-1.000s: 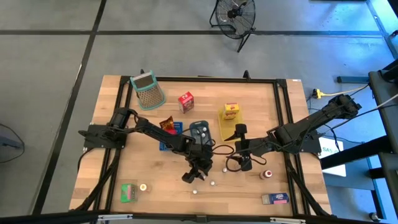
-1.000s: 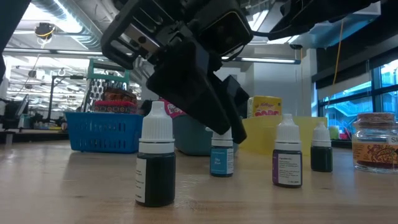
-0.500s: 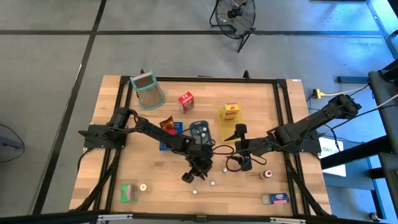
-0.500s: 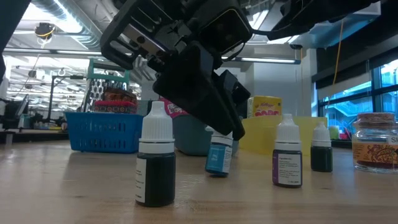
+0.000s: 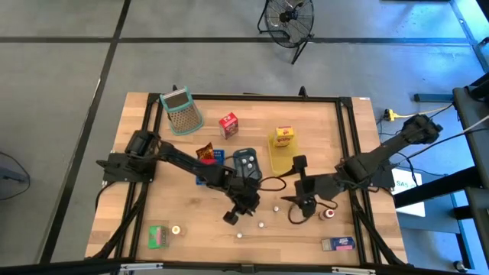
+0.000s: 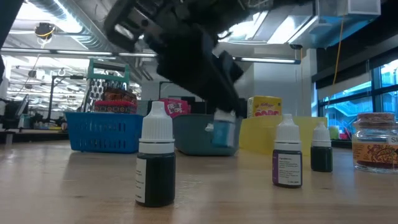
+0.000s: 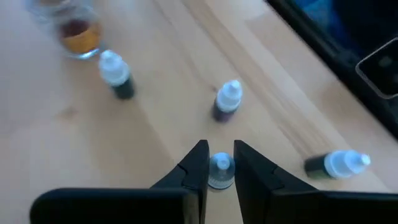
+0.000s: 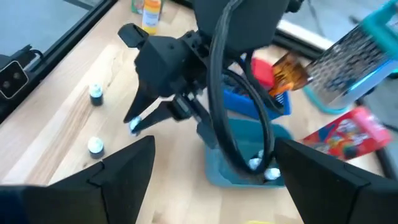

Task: Pick & Place Kitchen Items
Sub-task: Put the small food coloring bottle into the gray bin

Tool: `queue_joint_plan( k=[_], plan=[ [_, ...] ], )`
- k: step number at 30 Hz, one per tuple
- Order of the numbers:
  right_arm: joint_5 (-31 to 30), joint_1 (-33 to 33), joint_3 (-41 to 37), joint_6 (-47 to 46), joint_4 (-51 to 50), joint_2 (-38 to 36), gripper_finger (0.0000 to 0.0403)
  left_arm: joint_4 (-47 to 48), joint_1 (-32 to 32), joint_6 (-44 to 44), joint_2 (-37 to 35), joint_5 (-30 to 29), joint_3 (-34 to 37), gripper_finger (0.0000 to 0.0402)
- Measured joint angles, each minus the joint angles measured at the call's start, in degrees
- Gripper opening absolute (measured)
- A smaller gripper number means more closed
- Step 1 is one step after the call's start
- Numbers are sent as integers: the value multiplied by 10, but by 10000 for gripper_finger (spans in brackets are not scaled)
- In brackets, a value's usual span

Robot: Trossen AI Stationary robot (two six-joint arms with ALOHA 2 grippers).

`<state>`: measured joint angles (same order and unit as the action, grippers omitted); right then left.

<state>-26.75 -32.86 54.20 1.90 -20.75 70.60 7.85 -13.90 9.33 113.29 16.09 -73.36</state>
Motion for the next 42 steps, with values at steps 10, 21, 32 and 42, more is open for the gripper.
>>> queue_joint_plan(
  k=[10, 21, 32, 42],
  plan=[
    [-91, -83, 36, -10, -62, -4, 332, 101, -23, -54, -96, -166, 0, 48],
    [-123, -122, 36, -19, -94, -4, 332, 197, 23, -150, -177, -345, -32, 48],
    [-122, -156, 36, -59, -141, -4, 332, 153, 113, -213, -153, -330, 27, 48],
    [-133, -157, 30, -60, -149, -4, 332, 82, 120, -283, -155, -357, 102, 48]
  ],
)
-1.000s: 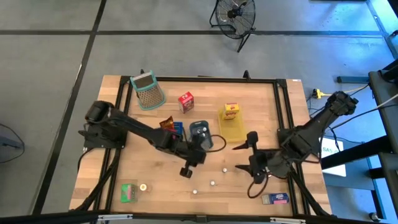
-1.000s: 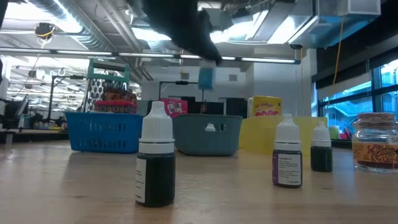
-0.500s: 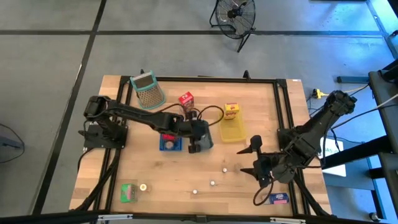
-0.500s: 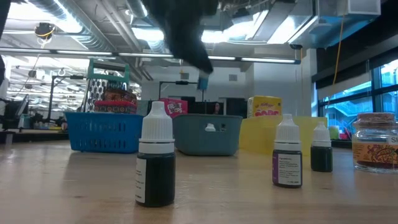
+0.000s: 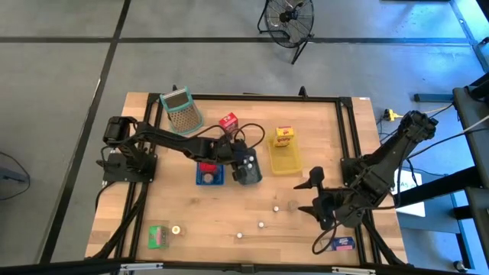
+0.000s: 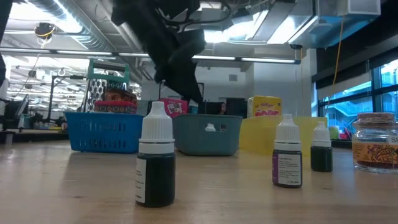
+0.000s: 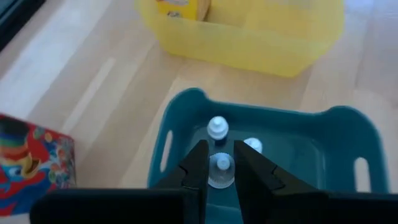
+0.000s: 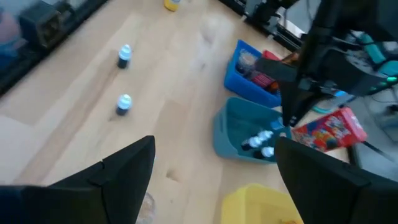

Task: Pick & Place Kitchen Items
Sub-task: Put the small food coloring bottle into the gray bin

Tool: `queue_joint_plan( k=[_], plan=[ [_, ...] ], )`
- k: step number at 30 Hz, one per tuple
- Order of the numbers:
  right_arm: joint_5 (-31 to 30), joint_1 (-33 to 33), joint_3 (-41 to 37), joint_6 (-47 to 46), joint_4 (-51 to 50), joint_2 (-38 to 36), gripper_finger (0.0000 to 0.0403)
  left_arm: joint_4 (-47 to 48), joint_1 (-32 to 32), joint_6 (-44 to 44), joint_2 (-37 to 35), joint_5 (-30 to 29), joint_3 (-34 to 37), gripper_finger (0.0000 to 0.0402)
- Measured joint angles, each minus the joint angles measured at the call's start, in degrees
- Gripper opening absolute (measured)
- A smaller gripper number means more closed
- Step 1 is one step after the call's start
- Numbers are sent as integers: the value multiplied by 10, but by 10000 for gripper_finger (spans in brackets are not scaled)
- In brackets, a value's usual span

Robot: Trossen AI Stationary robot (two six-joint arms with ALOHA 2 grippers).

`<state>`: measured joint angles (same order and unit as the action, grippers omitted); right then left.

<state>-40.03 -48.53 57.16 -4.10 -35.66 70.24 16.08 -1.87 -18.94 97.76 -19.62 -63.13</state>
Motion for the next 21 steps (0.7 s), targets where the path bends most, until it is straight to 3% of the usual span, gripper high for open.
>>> queue_joint_plan(
  k=[4, 21],
  plan=[
    [-24, 0, -10, -6, -2, 0, 332, -1, -2, -20, 0, -5, 12, 48],
    [-24, 2, -12, -15, 1, 0, 332, -52, -23, -61, -2, -88, 39, 49]
  ],
)
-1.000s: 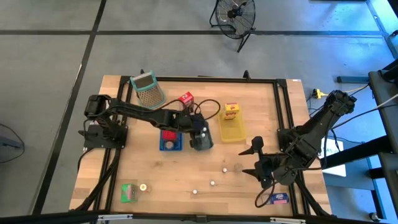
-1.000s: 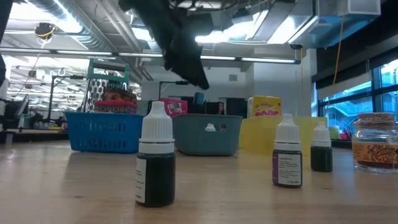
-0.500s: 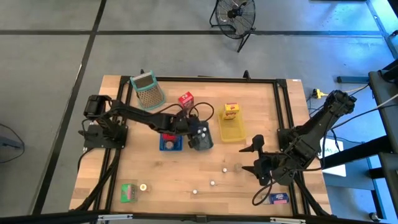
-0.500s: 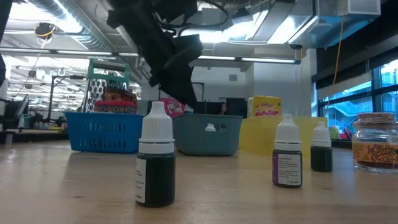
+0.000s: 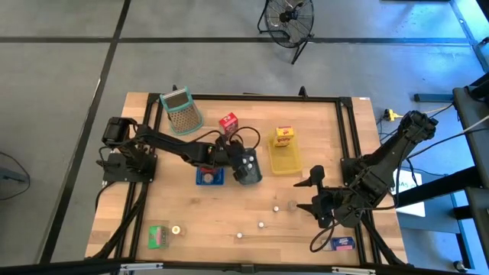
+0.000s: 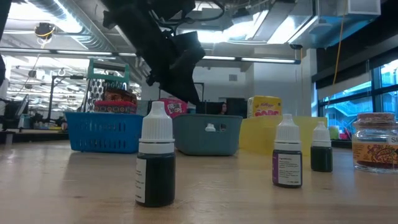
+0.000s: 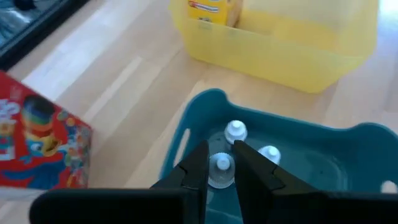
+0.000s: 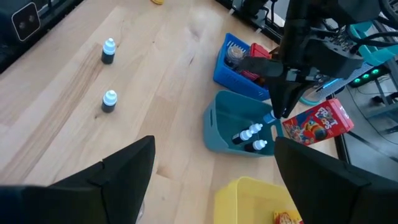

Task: Pick & Place Kitchen Items
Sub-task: Put the small food coloring bottle into the gray bin

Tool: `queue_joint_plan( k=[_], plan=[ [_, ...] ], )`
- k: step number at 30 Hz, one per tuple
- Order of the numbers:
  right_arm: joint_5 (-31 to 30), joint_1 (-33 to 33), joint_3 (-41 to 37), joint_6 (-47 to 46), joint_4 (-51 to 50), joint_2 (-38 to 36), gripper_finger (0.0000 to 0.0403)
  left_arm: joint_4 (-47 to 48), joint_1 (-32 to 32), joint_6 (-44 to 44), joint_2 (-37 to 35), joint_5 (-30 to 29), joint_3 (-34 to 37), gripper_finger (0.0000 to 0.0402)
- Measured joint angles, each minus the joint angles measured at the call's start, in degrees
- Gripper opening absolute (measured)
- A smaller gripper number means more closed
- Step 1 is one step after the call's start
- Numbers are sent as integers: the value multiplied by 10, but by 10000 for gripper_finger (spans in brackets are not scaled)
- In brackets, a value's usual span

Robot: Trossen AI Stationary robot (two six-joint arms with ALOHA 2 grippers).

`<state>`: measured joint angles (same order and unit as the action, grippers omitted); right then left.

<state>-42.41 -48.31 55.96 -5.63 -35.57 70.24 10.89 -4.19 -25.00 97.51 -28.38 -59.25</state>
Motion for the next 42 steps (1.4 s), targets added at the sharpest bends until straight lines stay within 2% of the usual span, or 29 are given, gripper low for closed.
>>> queue_joint_plan(
  k=[5, 13, 42],
  plan=[
    [0, 0, 0, -1, 0, 0, 332, -28, -4, -35, 0, -21, 36, 49],
    [0, 0, 0, -1, -1, 0, 332, -172, -4, -49, 0, -19, 110, 49],
    [-11, 0, 0, 0, 0, 0, 332, -154, -4, -42, 1, 20, 111, 49]
  ],
)
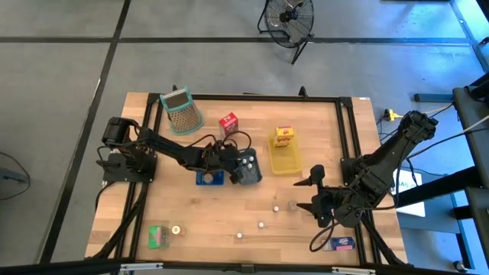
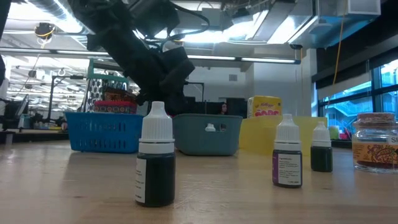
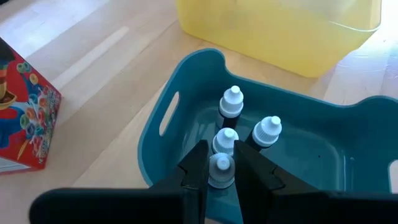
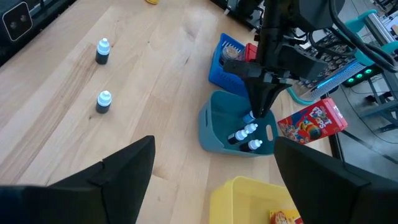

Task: Pick & Place Kitchen Items
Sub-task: Put the small food coloring bottle into the gray bin

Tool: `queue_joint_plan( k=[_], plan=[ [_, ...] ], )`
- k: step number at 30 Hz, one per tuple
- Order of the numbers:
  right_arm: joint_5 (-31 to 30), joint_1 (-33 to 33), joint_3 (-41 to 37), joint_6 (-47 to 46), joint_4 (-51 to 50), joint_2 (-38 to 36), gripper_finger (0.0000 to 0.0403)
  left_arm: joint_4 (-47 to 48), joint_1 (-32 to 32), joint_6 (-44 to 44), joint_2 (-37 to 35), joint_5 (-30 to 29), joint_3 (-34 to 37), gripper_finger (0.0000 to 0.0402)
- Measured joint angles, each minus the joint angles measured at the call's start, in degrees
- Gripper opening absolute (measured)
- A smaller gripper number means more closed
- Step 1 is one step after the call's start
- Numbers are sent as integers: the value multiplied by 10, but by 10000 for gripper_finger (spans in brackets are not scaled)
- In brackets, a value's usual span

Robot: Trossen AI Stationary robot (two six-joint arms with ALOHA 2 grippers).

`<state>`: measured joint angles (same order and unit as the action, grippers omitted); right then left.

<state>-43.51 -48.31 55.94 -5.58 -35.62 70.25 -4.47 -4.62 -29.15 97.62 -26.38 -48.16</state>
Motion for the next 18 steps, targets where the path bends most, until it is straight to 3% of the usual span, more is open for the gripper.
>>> queue_joint_plan(
  k=[8, 18],
  plan=[
    [0, 0, 0, 0, 0, 0, 332, 0, 19, 10, 1, 34, 0, 49],
    [0, 0, 0, 0, 0, 0, 332, 0, 22, 25, 1, 34, 0, 49]
  ],
)
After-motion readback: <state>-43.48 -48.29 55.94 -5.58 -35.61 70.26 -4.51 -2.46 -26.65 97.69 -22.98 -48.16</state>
